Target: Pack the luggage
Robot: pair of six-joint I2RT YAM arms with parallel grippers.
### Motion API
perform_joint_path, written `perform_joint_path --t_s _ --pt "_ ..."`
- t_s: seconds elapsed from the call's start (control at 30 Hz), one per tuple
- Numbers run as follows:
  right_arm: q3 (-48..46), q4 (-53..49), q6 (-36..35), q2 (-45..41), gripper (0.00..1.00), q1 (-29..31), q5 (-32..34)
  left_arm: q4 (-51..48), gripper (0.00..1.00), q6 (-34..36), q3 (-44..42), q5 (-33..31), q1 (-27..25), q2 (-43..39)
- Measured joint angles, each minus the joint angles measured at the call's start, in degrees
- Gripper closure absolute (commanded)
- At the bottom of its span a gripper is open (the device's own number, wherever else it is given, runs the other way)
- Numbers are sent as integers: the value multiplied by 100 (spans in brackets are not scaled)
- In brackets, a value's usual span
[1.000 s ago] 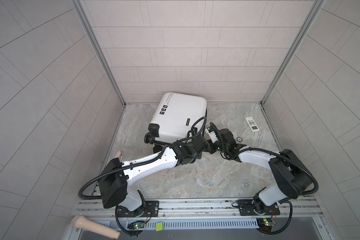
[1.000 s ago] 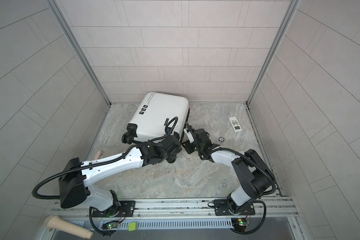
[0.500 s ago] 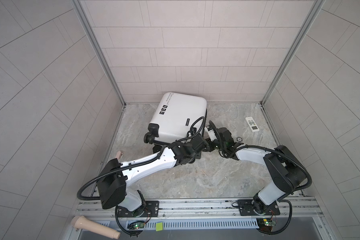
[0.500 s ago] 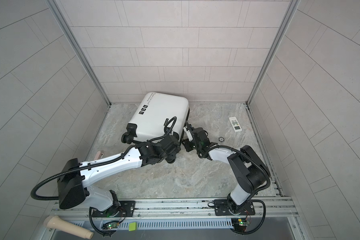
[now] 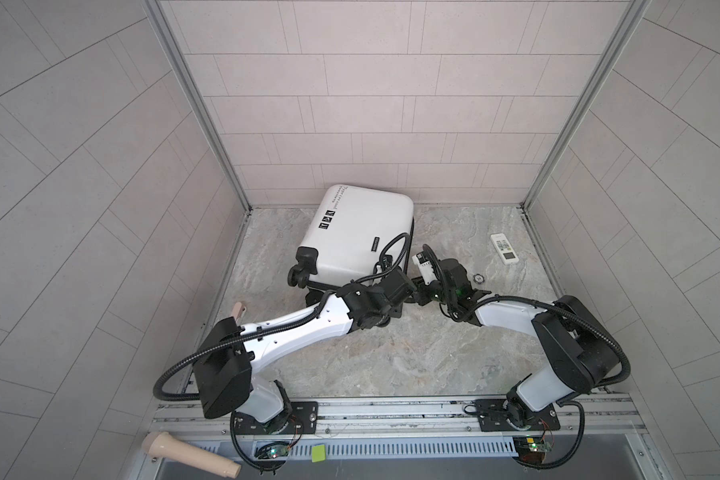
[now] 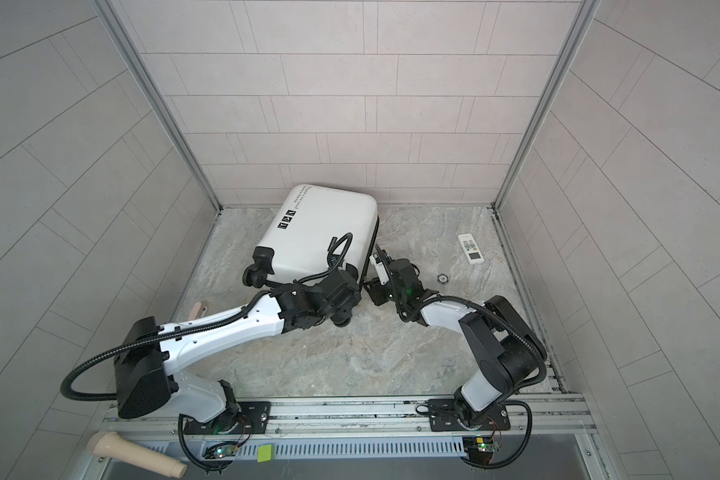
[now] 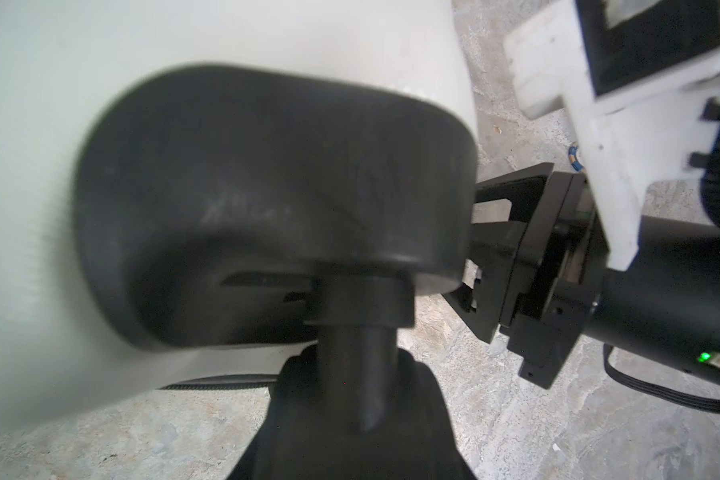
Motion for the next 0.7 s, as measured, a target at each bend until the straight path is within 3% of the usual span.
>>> perform_joint_path --t_s 0.1,0.7 --pt "-55 26 -59 -90 68 7 -68 -13 100 -2 0 9 0 -26" --pt "-57 181 -35 -105 80 90 -201 -63 100 -2 -173 17 0 -229"
